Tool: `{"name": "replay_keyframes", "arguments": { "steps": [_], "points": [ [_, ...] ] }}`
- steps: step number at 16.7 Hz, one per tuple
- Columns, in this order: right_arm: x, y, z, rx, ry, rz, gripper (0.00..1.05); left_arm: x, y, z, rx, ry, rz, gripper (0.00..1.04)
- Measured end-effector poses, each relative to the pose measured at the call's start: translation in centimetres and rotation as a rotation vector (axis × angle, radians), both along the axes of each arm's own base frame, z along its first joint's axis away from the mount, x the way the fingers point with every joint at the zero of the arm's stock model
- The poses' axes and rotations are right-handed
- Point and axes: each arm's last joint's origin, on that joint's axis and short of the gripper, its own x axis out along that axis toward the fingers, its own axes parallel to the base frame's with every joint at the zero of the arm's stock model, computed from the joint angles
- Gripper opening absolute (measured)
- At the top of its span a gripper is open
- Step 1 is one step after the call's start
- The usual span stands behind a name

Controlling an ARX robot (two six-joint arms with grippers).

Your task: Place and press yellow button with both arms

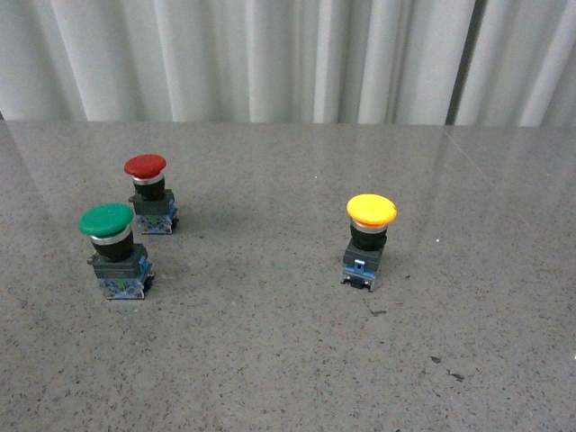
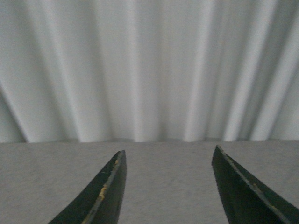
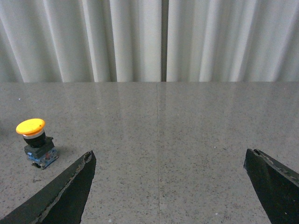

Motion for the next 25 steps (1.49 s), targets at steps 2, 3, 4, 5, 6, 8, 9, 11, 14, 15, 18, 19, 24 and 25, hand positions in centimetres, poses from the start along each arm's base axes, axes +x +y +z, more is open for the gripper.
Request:
{"name": "replay_keyframes", "arguments": {
  "steps": [2,3,4,5,6,8,9,11,14,15,18,19,24,25],
  "points": [
    [0.0,0.0,0.0,0.0,0.0,0.0,0.98,-4.3,3.4,-1.8,-0.019,-0.067,0.024,0.28],
    [0.0,0.0,0.0,0.0,0.0,0.0,0.98,-6.3,3.9,-5.0,-0.009,-0.025,-0.018,0.08],
    [0.0,0.0,0.0,0.0,0.0,0.0,0.98,-7.0,4.3,-6.1,-0.007,-0.003,-0.016,0.04],
    [0.0,0.0,0.0,0.0,0.0,0.0,0.98,-8.2,5.1,-7.7,-0.004,0.017,0.0,0.04],
    [0.0,0.0,0.0,0.0,0.0,0.0,0.98,-9.2,5.6,-8.2,-0.006,0.004,0.007,0.04],
    [0.0,0.0,0.0,0.0,0.0,0.0,0.98,-11.0,6.1,-9.2,-0.008,-0.015,0.0,0.04],
    [0.0,0.0,0.0,0.0,0.0,0.0,0.98,-11.6,6.3,-9.9,-0.007,-0.003,-0.005,0.04],
    [0.0,0.0,0.0,0.0,0.0,0.0,0.98,-12.7,6.7,-11.0,-0.006,0.009,-0.001,0.04],
    [0.0,0.0,0.0,0.0,0.0,0.0,0.98,-14.3,8.0,-11.8,-0.008,-0.001,0.016,0.04],
    [0.0,0.0,0.0,0.0,0.0,0.0,0.98,-14.6,8.0,-12.0,-0.008,-0.001,0.01,0.04],
    [0.0,0.0,0.0,0.0,0.0,0.0,0.98,-15.8,7.8,-12.8,-0.007,0.005,-0.005,0.04],
    [0.0,0.0,0.0,0.0,0.0,0.0,0.98,-16.2,7.9,-12.9,-0.007,0.002,-0.005,0.04],
    [0.0,0.0,0.0,0.0,0.0,0.0,0.98,-17.5,7.9,-13.7,-0.007,-0.022,-0.005,0.04],
    [0.0,0.0,0.0,0.0,0.0,0.0,0.98,-17.7,7.9,-14.1,-0.008,-0.008,-0.005,0.04]
  ]
}}
